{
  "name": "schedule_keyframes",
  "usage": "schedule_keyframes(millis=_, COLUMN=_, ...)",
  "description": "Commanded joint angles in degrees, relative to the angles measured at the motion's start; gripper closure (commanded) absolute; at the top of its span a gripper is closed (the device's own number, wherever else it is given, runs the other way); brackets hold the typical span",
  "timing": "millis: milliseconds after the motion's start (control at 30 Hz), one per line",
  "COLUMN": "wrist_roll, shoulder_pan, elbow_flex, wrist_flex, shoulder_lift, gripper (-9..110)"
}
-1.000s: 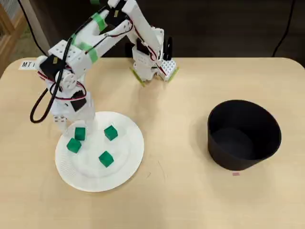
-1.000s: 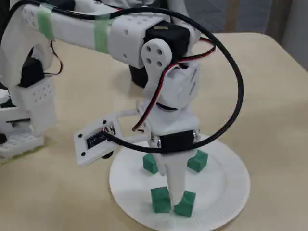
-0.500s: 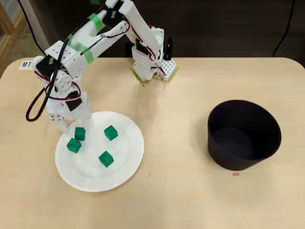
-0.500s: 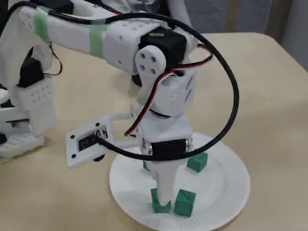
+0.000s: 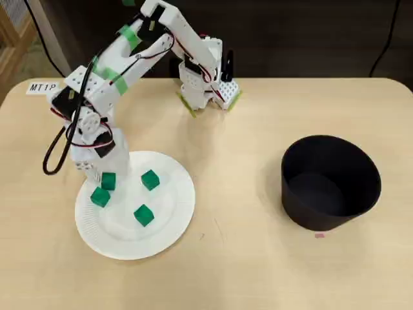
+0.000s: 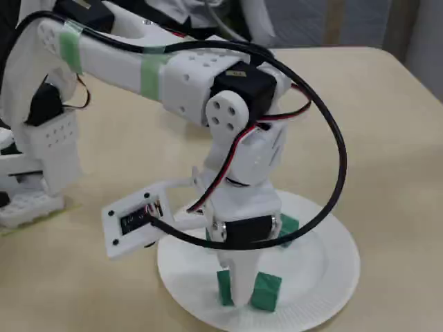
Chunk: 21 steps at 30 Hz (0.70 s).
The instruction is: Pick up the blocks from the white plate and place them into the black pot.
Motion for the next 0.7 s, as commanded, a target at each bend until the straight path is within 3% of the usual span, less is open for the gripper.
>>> schedule_keyframes(millis=0, wrist_roll=-1.05, shoulder_pan=0.53, elbow_flex=-1.93, wrist_flex=-2.37, shoulder_lift=0.0, gripper=80)
schedule_keyframes(millis=100, wrist_roll=-1.23, shoulder_pan=0.97, elbow_flex=-2.11, wrist_flex=-5.19, shoulder_lift=-1.49, gripper=86)
schedule_keyframes(millis=233, wrist_roll=-1.41, shoulder_pan=2.29, elbow_flex=-3.43, wrist_flex=-6.77, shoulder_lift=-3.69, gripper=104)
schedule_keyframes(millis=667, wrist_roll=-3.69, shoulder_pan=-0.35, elbow_flex=-4.48, wrist_flex=-5.98, shoulder_lift=4.39, gripper=104)
